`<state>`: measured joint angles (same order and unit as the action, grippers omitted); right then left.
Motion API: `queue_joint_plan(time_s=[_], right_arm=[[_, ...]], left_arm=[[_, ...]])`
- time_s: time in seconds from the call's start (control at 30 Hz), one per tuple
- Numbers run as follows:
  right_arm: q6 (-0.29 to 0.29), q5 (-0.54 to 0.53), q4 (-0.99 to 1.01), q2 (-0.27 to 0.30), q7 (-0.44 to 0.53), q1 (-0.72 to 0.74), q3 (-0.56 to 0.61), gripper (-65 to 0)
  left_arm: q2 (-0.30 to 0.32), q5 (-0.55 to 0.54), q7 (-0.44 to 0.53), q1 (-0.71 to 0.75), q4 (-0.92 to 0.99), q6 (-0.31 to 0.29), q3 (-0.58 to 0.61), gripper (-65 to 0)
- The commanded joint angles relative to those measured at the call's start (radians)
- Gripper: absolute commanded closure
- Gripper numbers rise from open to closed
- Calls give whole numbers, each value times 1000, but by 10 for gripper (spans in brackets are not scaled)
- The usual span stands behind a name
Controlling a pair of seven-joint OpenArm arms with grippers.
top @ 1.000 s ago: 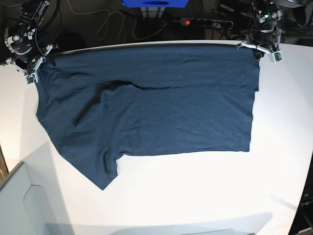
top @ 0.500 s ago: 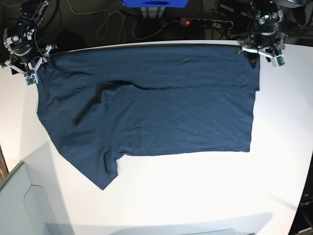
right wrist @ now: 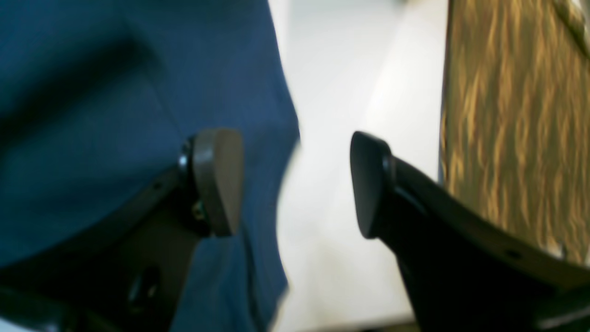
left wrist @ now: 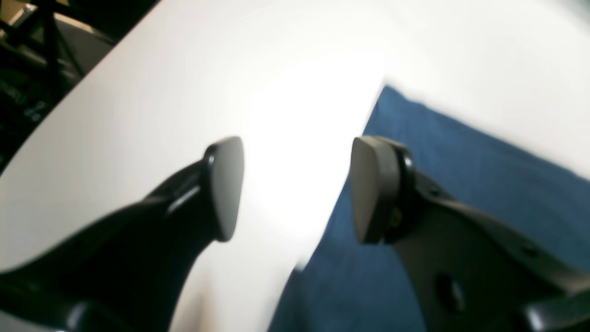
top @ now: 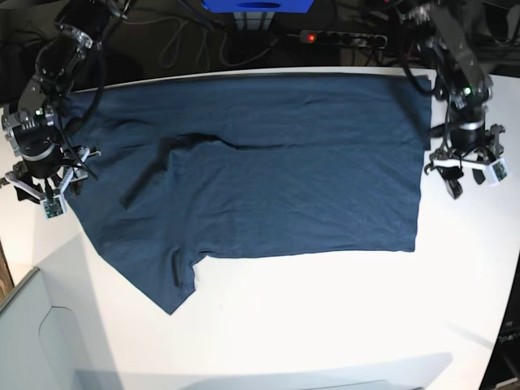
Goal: Fold the T-shirt properly
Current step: 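Reach both grippers to the hem corners and pinch them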
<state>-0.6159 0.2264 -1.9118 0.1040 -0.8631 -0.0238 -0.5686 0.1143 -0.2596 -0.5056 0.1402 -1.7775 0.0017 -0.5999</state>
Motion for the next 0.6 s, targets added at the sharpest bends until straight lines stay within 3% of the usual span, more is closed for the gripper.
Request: queue_joint_plan(time_s=[0.0, 0.2, 0.57], right_arm=[[-8, 6, -18, 15, 5, 18, -1, -351], [-8, 8, -16, 15, 5, 37, 25, -351], [-6, 9, -16, 16, 5, 23, 23, -350]], left_arm=[[32, 1, 25, -50, 18, -1, 10, -354], [120, 27, 37, -308, 353, -2, 173, -354], [160, 30, 290, -557, 881, 7, 341, -354]])
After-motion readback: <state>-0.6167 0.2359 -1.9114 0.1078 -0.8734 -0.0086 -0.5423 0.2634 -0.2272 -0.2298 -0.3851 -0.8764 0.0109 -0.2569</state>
